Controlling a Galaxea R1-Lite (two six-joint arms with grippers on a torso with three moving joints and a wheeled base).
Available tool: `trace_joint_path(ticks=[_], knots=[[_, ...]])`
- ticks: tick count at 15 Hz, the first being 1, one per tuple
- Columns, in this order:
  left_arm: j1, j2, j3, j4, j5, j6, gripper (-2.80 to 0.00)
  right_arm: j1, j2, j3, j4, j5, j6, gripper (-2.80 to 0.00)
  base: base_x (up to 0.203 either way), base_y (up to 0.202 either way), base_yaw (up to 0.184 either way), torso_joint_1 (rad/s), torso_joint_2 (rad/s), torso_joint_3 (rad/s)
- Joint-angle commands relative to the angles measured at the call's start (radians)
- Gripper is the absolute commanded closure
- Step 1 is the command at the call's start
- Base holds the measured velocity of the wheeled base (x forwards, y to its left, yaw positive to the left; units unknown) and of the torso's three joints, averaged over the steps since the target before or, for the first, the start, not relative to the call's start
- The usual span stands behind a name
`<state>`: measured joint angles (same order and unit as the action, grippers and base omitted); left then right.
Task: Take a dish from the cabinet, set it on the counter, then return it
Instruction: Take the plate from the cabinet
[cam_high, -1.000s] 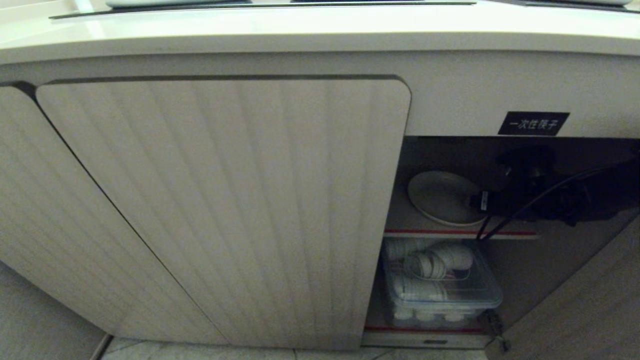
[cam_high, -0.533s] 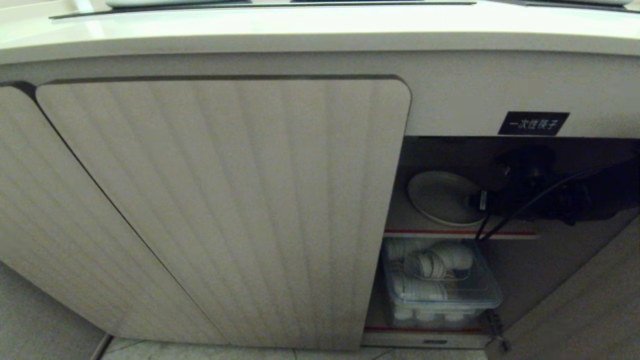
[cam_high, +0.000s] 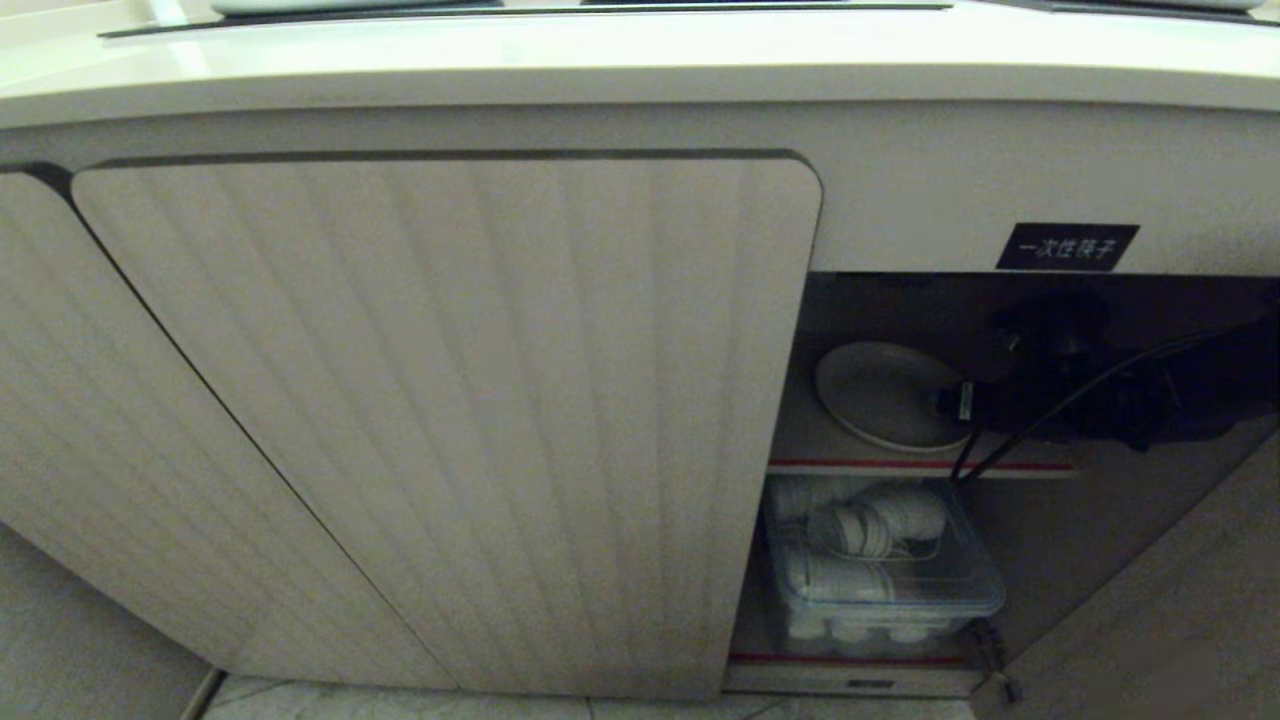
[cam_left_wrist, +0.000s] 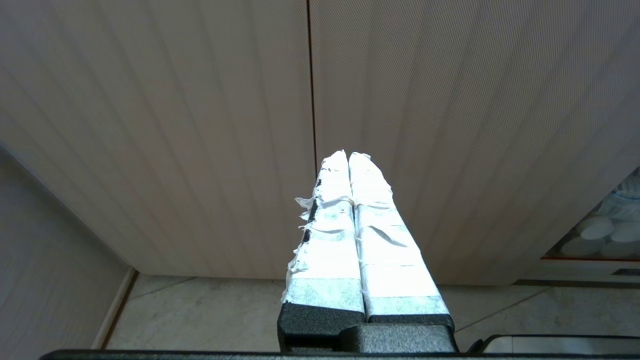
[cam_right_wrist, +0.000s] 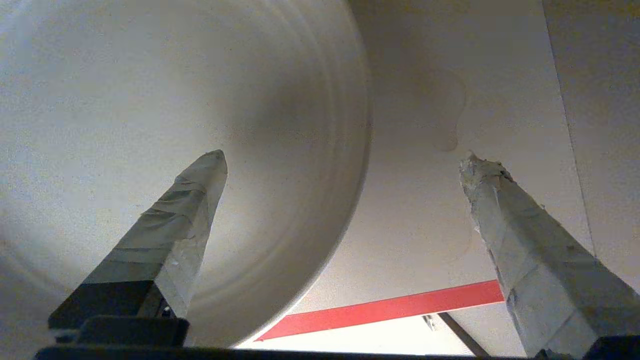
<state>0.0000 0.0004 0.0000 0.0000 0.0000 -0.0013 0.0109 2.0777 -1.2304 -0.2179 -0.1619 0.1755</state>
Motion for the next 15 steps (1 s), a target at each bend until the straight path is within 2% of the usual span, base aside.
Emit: trace_joint_path(ticks=[1, 13, 14, 15], knots=[[0.0, 0.0, 0.0, 0.0, 0.0, 0.0, 0.0, 0.0, 0.002, 0.0, -0.001, -0.001, 0.001, -2.8, 0.0, 0.0, 0.0, 0.0, 0.0, 0.0], [0.0, 0.0, 0.0, 0.0, 0.0, 0.0, 0.0, -0.002, 0.004, 0.005, -0.01, -0.004, -0.004, -2.8, 0.0, 0.0, 0.0, 0.0, 0.0, 0.0], [0.0, 0.0, 0.0, 0.0, 0.0, 0.0, 0.0, -0.002, 0.004, 0.005, -0.009, -0.004, -0.004, 0.0, 0.0, 0.0, 0.0, 0.0, 0.0, 0.0], [0.0, 0.0, 0.0, 0.0, 0.0, 0.0, 0.0, -0.002, 0.004, 0.002, -0.008, -0.004, -0.004, 0.0, 0.0, 0.0, 0.0, 0.0, 0.0, 0.0]])
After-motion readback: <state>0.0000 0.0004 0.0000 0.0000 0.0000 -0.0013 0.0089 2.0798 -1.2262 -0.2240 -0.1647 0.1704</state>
